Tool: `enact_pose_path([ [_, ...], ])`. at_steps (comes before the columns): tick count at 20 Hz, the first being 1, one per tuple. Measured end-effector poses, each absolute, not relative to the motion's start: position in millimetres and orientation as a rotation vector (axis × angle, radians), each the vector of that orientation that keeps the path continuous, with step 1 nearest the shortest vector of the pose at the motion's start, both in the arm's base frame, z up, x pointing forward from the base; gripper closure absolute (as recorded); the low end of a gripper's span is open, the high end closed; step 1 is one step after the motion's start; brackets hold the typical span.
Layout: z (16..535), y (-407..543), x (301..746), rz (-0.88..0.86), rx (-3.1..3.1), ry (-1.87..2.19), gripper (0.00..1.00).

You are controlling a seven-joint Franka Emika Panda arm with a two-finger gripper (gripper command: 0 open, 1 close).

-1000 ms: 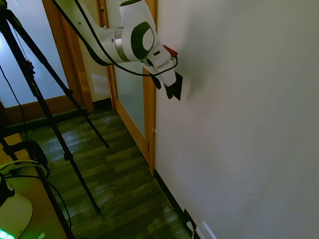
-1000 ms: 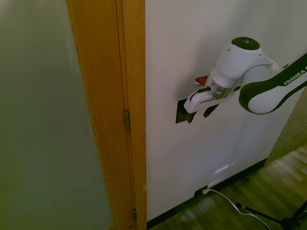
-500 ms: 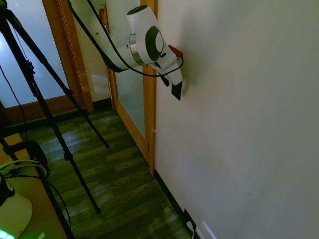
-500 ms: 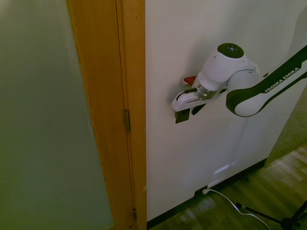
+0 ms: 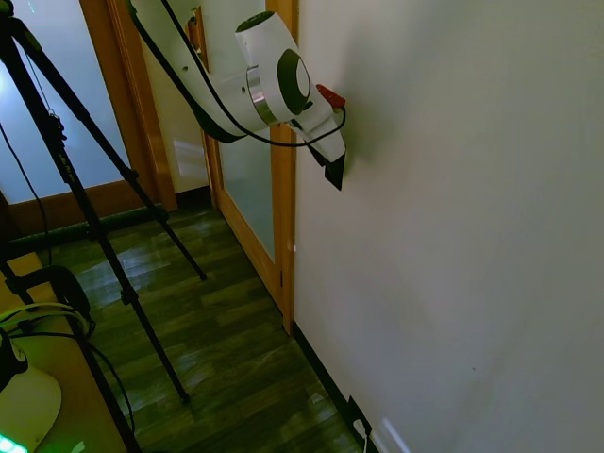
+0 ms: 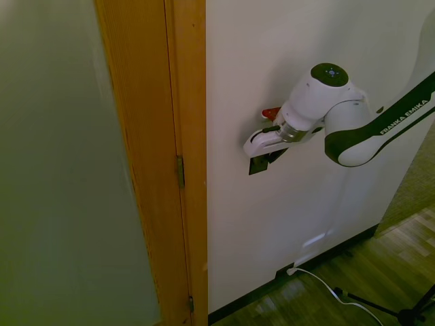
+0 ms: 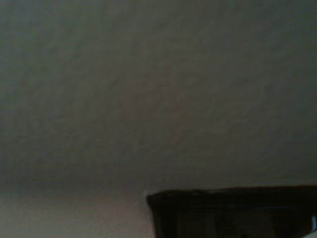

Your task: Turn on the light

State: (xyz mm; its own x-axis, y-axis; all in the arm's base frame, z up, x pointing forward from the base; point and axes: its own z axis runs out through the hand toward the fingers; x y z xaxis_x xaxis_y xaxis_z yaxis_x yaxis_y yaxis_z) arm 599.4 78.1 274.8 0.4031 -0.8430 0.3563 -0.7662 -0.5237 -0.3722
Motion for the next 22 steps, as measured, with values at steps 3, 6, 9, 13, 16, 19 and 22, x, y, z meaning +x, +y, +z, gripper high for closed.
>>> enact_pose_path([
  [3,275,79,599,-0.781,-2.497,1.446,1.0],
  [6,274,79,598,-0.791,-2.496,1.444,1.0],
  [9,275,78,596,-0.801,-2.491,1.441,1.0],
  [13,276,82,595,-0.816,-2.488,1.432,1.0],
  [16,276,84,594,-0.831,-2.484,1.433,1.0],
  [19,283,87,588,-0.887,-2.461,1.425,1.0],
  [22,305,92,576,-0.955,-2.423,1.413,0.0],
])
